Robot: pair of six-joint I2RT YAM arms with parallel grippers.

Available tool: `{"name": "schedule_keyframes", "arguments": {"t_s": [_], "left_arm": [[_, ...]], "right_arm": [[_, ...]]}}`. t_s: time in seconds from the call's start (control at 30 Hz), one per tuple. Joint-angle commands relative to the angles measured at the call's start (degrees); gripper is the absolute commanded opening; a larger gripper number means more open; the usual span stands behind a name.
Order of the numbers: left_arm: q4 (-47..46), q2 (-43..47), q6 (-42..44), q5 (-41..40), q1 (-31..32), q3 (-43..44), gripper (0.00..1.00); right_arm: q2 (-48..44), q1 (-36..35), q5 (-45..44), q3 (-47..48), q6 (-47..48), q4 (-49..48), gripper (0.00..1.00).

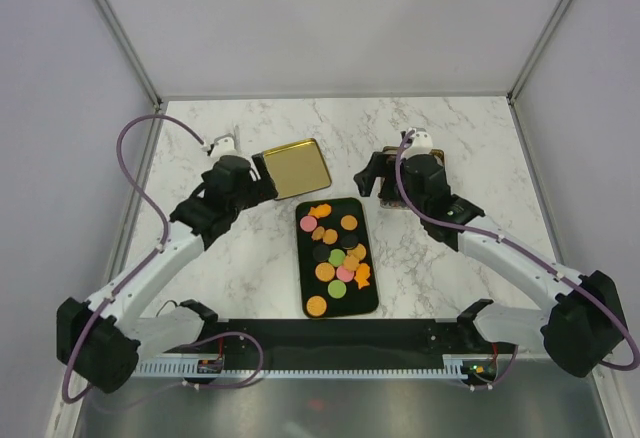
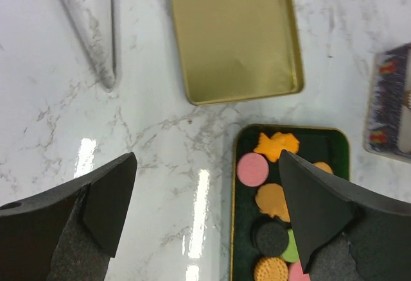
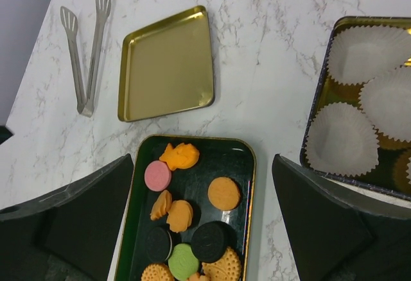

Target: Pack the cookies

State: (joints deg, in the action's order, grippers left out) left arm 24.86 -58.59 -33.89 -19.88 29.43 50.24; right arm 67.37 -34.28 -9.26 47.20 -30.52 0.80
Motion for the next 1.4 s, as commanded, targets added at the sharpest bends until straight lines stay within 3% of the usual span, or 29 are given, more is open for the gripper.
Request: {"name": "schedule_keyframes", "arguments": {"t_s": [0.0,0.23,0.5,0.83,1.03,1.37], "left_arm": [[-5.1,-5.6,-5.7,-7.6,-4.0,-0.8,1.00],[-10.9,-23.1,-2.6,-6.2,-16.1,5.6,1.00],[-10.3,-45.1,2.5,-1.8,-20.2,19.7,1.00],[-5.9,-53.3,3.5,2.6,-24.1,27.4,0.97],[-0.4,-58.3,6.9,9.3,-26.1,33.2,0.95],[3.6,-60.3,9.4,7.1,-26.4,34.9,0.94]], "right_arm": [[2.0,-0.1,5.5,2.3,0.8,0.7,0.98],[3.0,-0.1,8.8,1.9,0.4,1.0,0.98],[1.8,-0.1,9.2,1.6,0.6,1.4,0.98],[0.9,-0.1,8.8,0.8,2.0,2.6,0.98],[1.8,-0.1,9.1,1.0,2.0,2.6,0.98],[0.9,-0.1,9.2,0.7,1.8,2.6,0.98]]}}
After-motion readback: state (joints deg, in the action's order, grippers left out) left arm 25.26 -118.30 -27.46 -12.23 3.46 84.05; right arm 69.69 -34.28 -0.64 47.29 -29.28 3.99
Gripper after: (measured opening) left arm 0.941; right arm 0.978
